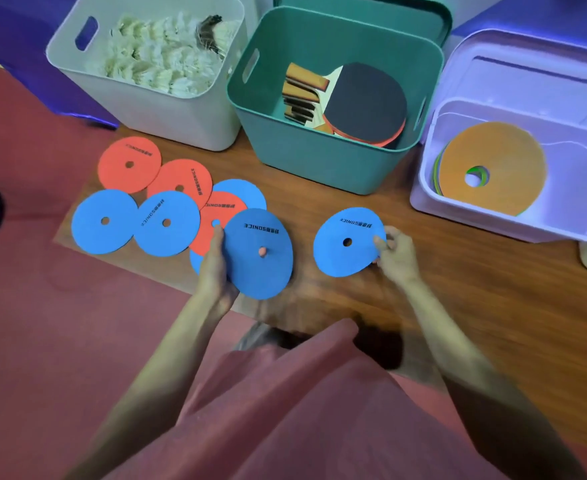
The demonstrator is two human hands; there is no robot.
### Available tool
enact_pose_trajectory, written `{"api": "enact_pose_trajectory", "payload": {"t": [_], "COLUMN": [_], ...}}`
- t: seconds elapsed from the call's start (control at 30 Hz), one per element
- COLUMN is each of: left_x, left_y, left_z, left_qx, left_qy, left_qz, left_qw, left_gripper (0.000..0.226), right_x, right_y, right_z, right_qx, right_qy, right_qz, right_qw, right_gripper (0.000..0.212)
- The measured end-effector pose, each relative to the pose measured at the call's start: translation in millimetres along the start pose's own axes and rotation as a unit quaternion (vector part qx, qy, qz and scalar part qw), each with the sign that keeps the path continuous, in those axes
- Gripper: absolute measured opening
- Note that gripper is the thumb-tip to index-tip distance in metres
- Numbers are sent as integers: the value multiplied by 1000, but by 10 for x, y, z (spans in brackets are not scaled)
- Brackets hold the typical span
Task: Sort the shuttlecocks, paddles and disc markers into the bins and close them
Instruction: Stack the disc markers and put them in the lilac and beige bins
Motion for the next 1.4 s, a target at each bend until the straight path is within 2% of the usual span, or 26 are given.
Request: {"api": "enact_pose_trajectory", "payload": {"t": [0.07, 0.13, 0.2, 0.33, 0.43, 0.57, 0.77, 0.87, 1.03, 1.13, 1.23, 1.3, 1.4], "left_x": [-7, -6, -2, 3, 34, 151, 458, 712, 1196, 1450, 1626, 1709, 1792], "left_y": [-11, -3, 8, 35, 4, -155, -615, -968, -1727, -2216, -2618, -2781, -2888], "left_z": [21, 55, 91, 157, 211, 299, 522, 627, 855, 980, 1076, 1109, 1125], "left_qx": [5, 12, 8, -21, -43, -55, -52, -41, -11, 24, 49, 45, 23], "left_qy": [1, -2, -9, -68, -109, -135, -116, -112, -96, -91, -89, -88, -82], "left_qz": [-3, -5, -5, -17, -29, -43, -30, -46, -42, -54, -52, -55, -63], "left_qw": [1000, 1000, 1000, 997, 993, 988, 991, 992, 994, 994, 993, 994, 994], "left_gripper": [32, 32, 33, 42, 44, 47, 45, 44, 45, 44, 57, 64, 60], "right_x": [-99, -266, -383, -522, -649, -774, -998, -1160, -1368, -1448, -1521, -1559, -1580], "right_y": [-53, -60, 36, 394, 666, 980, 1566, 1939, 2638, 3000, 3300, 3445, 3557], "right_z": [-96, -198, -264, -381, -456, -481, -479, -427, -99, 76, 165, 186, 202], "right_qx": [31, 34, -3, -123, -156, -130, -114, -119, -73, -74, -83, -81, -53], "right_qy": [-53, -57, -47, -52, -36, -51, -35, -26, -17, -6, 3, 26, 45], "right_qz": [96, 211, 272, 288, 231, 160, 118, 79, -11, -101, -172, -204, -240], "right_qw": [993, 975, 961, 948, 960, 977, 986, 989, 997, 992, 982, 975, 968], "right_gripper": [14, 15, 16, 16, 18, 11, 16, 13, 4, 22, 41, 49, 56]}}
Point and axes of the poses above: each hand's wrist, its own z-axis towards the middle knuckle, its own y-axis out of the palm, x = y × z, the point moved 3 cm from there along z, towards the middle knuckle, and after that the axes turned 3 degrees about -y, right-handed, at the moved point
